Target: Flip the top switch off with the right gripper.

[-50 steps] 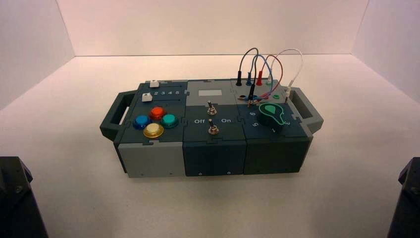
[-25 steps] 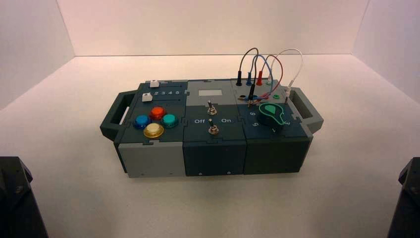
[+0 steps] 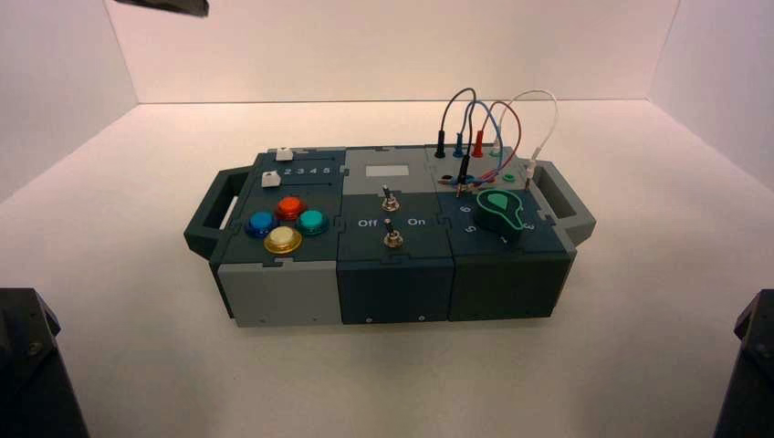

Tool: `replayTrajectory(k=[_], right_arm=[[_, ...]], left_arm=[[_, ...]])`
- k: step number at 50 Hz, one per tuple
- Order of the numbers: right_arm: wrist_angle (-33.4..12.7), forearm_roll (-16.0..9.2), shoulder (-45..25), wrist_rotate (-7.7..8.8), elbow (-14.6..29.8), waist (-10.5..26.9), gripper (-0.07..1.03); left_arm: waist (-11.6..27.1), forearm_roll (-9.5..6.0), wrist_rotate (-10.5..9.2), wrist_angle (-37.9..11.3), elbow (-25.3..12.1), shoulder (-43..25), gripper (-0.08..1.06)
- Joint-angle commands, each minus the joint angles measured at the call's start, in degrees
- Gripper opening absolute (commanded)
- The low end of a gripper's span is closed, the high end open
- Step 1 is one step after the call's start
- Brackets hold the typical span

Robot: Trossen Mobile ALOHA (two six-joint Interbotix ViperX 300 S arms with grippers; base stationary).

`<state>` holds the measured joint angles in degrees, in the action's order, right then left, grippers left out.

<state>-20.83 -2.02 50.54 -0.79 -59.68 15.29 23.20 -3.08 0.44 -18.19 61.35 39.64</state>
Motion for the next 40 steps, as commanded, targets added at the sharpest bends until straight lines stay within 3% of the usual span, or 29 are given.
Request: replayTrajectory(k=[1,7,23,30,40], right_arm=[[-0.44,-0.44,-0.35,-0.18,1.85,2.81,-0.02],[-0.62,-0.62,-0.62,-0.18,1.67,5.27,-0.02],[-2.29,-2.99,-4.39,-0.35,2.64,5.80,-0.02],[-2.72,-4.13,-6.06,-0.44,2.99,6.06,-0.02],[-5.27,-8.00,-7.65,-0.44,4.22,9.49,-0.02]], left_arm=[[0.18,0.00,-0.09,-0.18,-2.29,-2.29,-0.03],[0.18,0.00,-0.18,-1.58,-2.29,-5.80,-0.03],[0.18,-0.70,-2.37,-7.91,-5.54,-17.58,-0.03],[0.18,-2.11,-2.46,-10.99,-7.03,-21.01,-0.03],[0.18,-6.24,-3.25,-13.97,-7.73,-24.87,-0.03]])
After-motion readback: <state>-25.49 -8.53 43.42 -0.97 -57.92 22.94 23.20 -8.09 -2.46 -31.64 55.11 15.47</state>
